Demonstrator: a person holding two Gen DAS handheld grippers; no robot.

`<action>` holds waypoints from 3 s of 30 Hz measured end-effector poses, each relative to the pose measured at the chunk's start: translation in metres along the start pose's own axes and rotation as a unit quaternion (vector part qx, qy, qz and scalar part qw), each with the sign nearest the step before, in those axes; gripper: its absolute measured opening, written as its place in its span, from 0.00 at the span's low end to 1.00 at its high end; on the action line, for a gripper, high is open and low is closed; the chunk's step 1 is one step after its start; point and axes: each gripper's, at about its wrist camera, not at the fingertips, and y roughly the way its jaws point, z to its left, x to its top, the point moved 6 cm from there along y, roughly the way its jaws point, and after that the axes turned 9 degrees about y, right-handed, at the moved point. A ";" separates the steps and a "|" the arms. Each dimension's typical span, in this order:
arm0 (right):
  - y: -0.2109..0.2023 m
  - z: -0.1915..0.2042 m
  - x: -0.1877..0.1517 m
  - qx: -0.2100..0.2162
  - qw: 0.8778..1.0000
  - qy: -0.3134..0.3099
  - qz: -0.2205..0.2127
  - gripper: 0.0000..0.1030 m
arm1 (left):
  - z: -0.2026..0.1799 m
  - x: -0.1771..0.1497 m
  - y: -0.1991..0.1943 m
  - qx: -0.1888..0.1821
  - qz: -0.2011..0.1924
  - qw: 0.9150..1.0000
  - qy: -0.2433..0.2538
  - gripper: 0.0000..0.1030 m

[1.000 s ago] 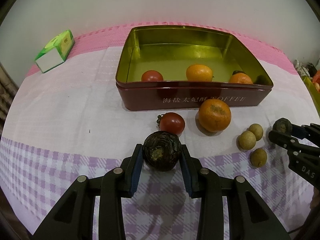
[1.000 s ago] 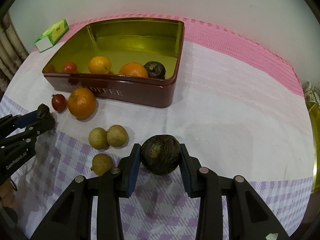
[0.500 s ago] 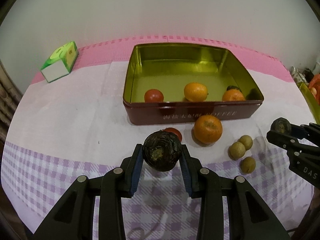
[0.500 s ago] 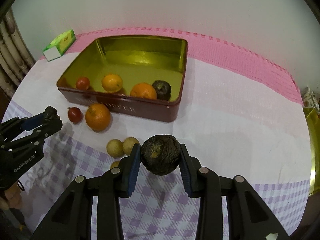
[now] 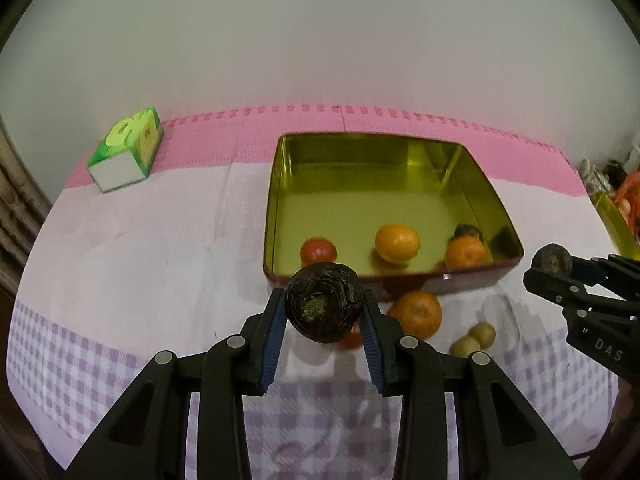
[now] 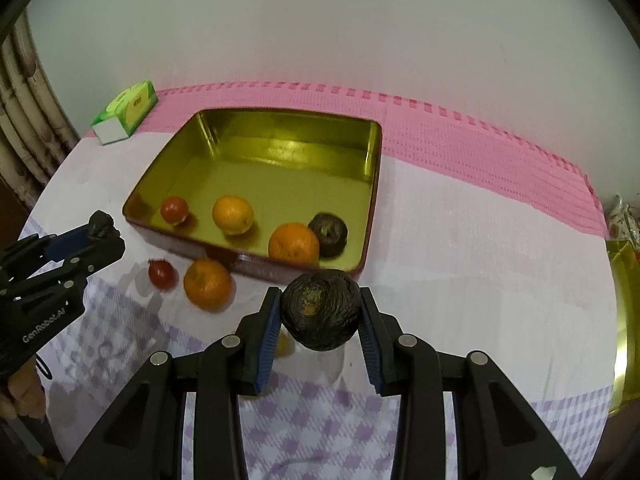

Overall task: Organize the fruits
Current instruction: 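Carry the dark fruit in the left gripper into the tin while the right carries its dark fruit there, then open both grippers to drop the dark fruits into the tin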

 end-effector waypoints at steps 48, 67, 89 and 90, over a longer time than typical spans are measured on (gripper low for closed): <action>0.070 0.004 0.046 0.004 0.999 -0.003 0.042 0.34 | -0.005 0.028 0.082 0.003 0.058 0.998 0.024 0.36; 0.066 0.005 0.048 0.002 0.999 -0.001 0.038 0.36 | -0.005 0.026 0.080 0.014 0.066 0.997 0.022 0.37; 0.029 0.006 0.033 0.003 1.000 0.002 0.018 0.37 | -0.013 0.020 0.042 0.017 0.040 0.999 0.022 0.46; 0.027 0.007 0.031 0.004 1.000 0.003 0.018 0.37 | -0.012 0.020 0.041 0.015 0.039 0.999 0.022 0.46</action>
